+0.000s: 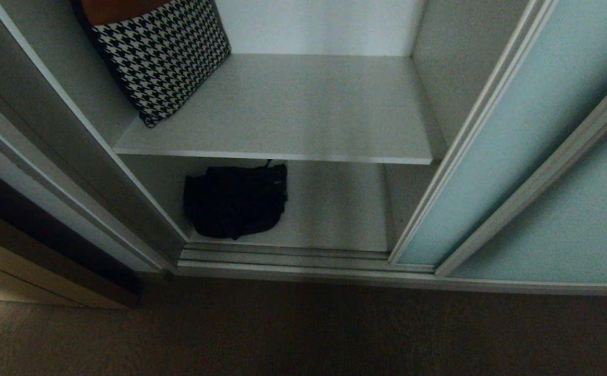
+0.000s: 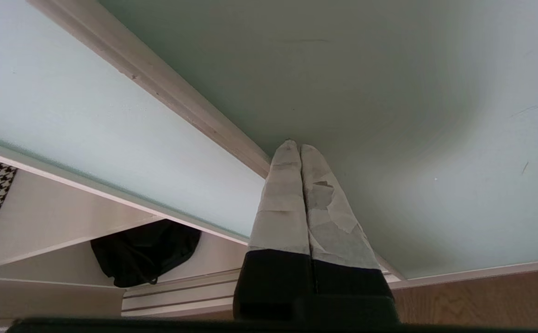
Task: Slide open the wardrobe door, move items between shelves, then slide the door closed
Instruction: Close the door
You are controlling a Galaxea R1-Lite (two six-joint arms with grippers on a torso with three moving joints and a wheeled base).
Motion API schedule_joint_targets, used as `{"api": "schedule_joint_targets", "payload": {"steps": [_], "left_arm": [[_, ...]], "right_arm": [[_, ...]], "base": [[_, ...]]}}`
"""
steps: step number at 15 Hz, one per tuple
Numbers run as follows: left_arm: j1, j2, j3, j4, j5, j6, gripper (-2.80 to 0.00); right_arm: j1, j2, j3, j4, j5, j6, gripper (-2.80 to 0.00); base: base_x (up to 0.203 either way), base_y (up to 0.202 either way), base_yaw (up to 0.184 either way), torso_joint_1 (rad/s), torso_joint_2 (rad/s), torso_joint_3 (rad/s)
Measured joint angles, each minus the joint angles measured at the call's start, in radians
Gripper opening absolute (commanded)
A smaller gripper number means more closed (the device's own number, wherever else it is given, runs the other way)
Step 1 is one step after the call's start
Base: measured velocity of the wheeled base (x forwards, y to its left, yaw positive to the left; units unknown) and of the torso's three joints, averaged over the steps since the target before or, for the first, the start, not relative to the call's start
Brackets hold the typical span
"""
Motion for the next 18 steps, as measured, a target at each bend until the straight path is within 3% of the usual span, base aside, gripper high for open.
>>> {"api": "schedule_joint_targets", "payload": {"steps": [8,16,18], "left_arm": [[0.000,0.000,0.000,0.000,0.000,0.000,-2.80],[0.000,0.000,0.000,0.000,0.000,0.000,-2.80],[-0.001,0.000,0.000,0.000,0.000,0.000,-2.80]], "right_arm": [[0.092,-0.015,0.006,0.000,-0.001,-0.011,-2.80],[0.420,-0.100,0.089,0.002,-0.006,-0.076,-2.80],[0.459,-0.141,0.111,0.001,-0.002,-0.079,-2.80]], "base": [[0.000,0.000,0.000,0.000,0.00,0.000],[0.000,0.000,0.000,0.000,0.00,0.000],[0.000,0.000,0.000,0.000,0.00,0.000]]}}
